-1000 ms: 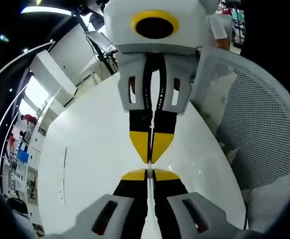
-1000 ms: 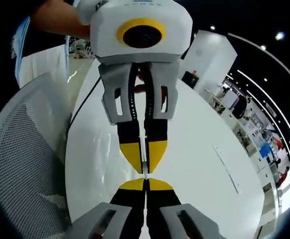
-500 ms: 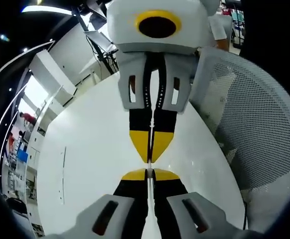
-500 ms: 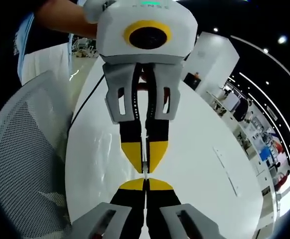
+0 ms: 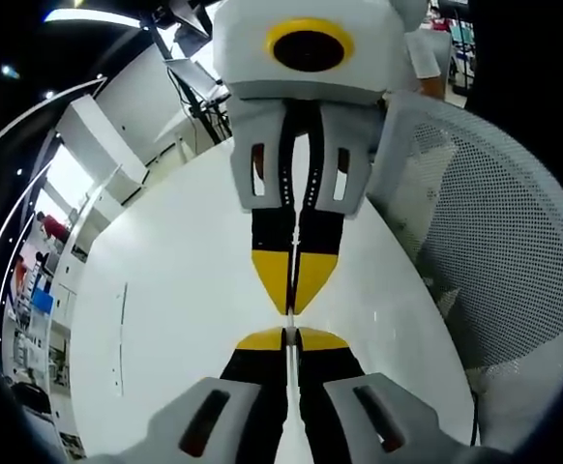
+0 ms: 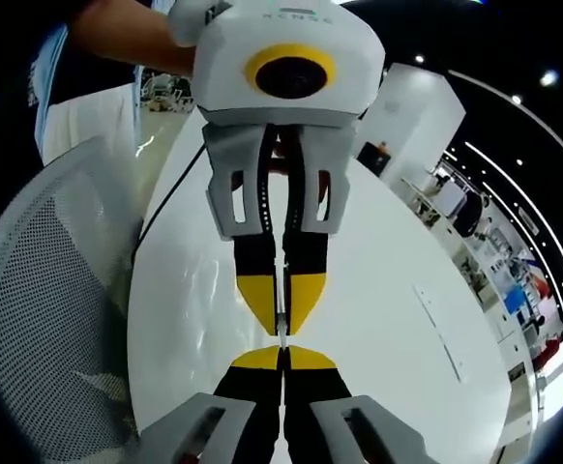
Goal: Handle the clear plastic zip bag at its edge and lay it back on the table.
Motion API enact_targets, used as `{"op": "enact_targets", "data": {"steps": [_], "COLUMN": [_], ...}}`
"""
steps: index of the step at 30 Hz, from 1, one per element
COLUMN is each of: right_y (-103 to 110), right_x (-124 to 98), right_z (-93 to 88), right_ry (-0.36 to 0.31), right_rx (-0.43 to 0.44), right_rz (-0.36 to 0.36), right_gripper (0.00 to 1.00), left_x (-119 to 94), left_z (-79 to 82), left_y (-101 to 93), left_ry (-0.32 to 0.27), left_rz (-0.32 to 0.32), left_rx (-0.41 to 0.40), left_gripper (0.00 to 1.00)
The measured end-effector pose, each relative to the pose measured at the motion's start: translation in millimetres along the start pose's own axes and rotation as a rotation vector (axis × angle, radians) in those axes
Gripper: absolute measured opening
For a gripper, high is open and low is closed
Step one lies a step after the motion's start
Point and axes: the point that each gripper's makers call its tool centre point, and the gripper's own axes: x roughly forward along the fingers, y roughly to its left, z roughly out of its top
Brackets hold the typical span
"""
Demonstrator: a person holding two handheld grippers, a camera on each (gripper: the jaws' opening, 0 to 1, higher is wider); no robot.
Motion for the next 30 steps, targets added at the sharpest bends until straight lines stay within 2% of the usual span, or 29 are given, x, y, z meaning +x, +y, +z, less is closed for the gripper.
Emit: {"op": "enact_targets", "data": {"steps": [30], "right_y": [-0.3], "right_x": [-1.5], "right_z": [-0.4], "right_ry": [-0.006], "right_rx": [-0.003], "right_rz": [-0.001], "right_gripper": [0.00], "left_x": [-5.9], "left_z": [-8.9], "left_y": [0.7], "left_ry": [-0.001], "left_rz": [0.008], "left_rx": [-0.029], "left_gripper": [0.00]}}
